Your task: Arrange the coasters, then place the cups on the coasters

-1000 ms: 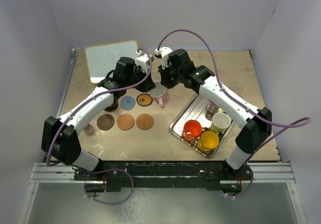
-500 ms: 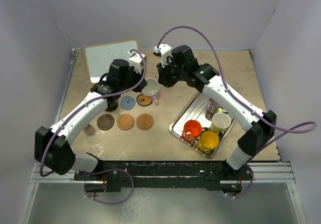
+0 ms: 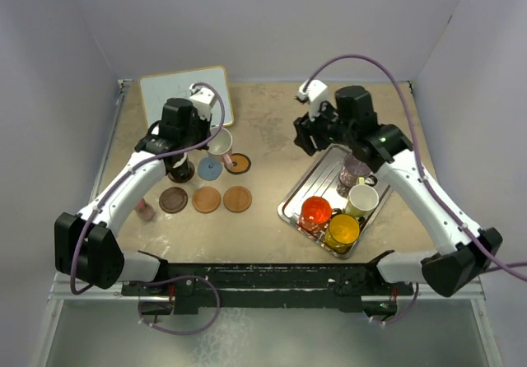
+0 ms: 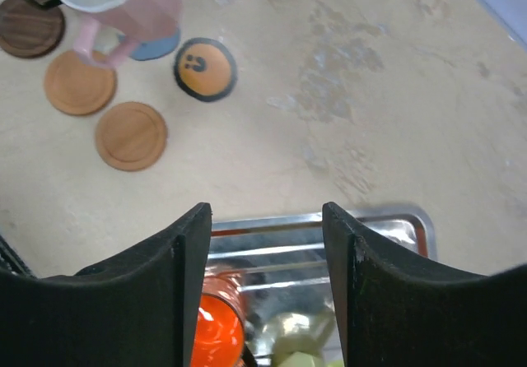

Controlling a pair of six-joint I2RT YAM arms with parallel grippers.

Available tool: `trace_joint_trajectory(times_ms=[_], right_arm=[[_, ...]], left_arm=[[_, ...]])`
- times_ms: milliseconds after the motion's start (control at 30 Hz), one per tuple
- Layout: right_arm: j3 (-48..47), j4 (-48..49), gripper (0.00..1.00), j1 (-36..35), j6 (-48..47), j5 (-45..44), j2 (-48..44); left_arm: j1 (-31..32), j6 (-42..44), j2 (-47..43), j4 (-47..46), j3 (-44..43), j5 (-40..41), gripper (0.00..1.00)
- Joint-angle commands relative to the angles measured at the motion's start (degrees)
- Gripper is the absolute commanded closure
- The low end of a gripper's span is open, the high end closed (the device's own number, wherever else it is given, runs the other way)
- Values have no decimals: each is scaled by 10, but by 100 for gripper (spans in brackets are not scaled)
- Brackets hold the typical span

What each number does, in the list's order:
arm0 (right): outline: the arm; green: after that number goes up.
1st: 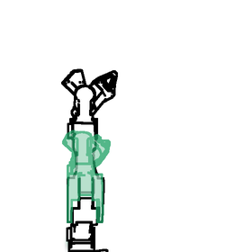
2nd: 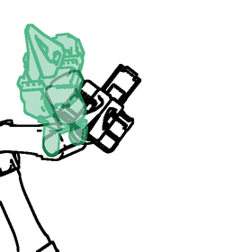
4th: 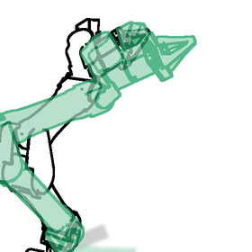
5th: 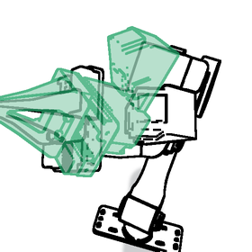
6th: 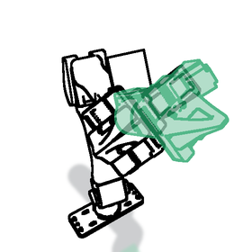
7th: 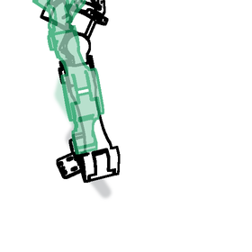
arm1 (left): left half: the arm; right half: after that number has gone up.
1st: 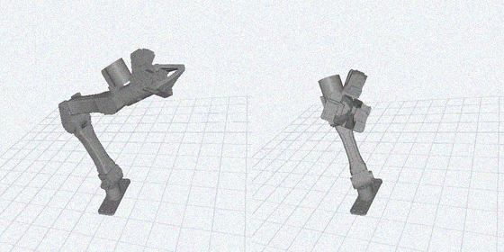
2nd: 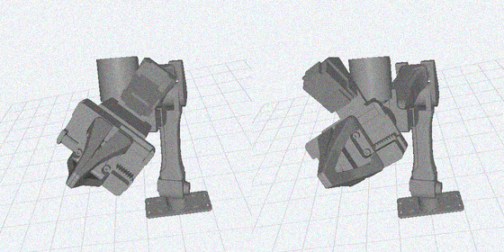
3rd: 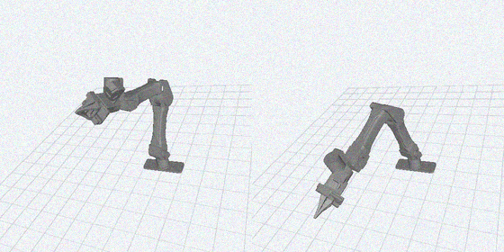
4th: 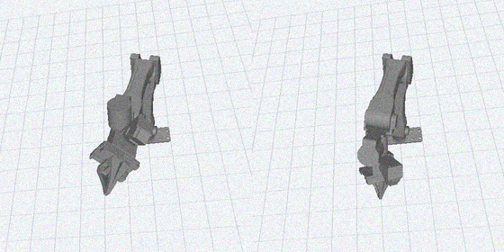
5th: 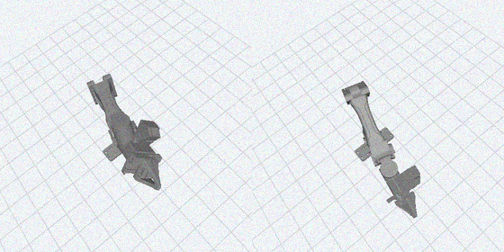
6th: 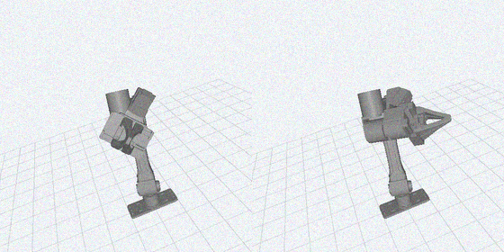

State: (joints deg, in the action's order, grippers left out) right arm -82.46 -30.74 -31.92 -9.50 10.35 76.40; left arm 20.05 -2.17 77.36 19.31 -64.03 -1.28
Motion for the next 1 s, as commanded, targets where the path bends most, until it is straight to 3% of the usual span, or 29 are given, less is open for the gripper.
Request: trace_joint_trajectory(times_ms=[0,200,300,467,967], right_arm=[[33,-2,39,80,-21,60,-53],[100,-24,21,136,-7,47,-123],[137,-13,1,165,3,60,-149],[151,-7,0,199,8,80,-172],[159,-9,0,202,1,100,-161]], left_arm=[[-33,34,3,-55,-15,-13,97],[-45,63,30,-38,-32,-19,97],[-50,71,37,-33,-36,-15,97],[-53,73,49,-38,-32,-20,97],[-76,84,98,-6,-52,-61,97]])
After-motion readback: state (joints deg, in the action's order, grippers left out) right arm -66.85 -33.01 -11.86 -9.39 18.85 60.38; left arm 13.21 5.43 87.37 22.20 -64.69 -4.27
